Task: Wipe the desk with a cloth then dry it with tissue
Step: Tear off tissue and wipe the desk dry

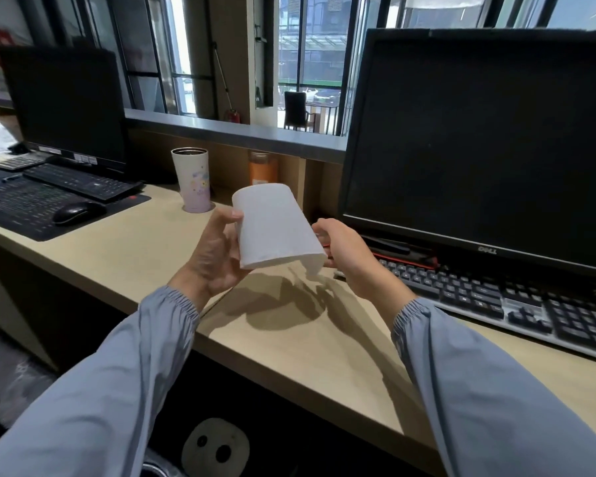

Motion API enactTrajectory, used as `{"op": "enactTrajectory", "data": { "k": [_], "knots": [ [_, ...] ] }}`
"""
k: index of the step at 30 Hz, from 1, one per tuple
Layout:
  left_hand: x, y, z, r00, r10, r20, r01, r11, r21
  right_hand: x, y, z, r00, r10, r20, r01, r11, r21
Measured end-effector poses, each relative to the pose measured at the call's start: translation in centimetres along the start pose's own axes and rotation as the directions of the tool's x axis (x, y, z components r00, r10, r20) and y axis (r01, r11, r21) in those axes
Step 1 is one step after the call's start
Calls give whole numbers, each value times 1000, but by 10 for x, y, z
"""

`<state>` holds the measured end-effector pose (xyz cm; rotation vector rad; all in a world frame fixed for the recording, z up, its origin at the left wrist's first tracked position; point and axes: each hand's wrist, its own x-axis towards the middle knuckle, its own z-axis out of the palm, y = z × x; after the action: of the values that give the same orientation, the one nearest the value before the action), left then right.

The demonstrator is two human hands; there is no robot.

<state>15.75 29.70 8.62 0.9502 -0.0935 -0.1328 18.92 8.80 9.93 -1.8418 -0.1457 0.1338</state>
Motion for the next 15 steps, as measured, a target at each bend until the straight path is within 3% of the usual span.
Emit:
{"op": "enactTrajectory", "data": {
  "k": [3, 5, 10, 15],
  "knots": [
    [-10, -9, 2, 999, -28, 28, 31, 994, -108, -7, -4, 7, 983, 161, 88, -172, 973, 151],
    [-12, -13, -2, 999, -40, 21, 43, 991, -130, -10, -3, 11, 978, 180, 108, -198, 963, 185],
    [-15, -20, -5, 994, -96, 51, 101, 987, -123, -19, 1, 13, 996, 55, 77, -59, 996, 63],
    [-18, -26, -2, 997, -81, -17, 79, 992, -102, -20, 11, 16, 1000, -3, -26, 4, 1000, 24]
  ]
}}
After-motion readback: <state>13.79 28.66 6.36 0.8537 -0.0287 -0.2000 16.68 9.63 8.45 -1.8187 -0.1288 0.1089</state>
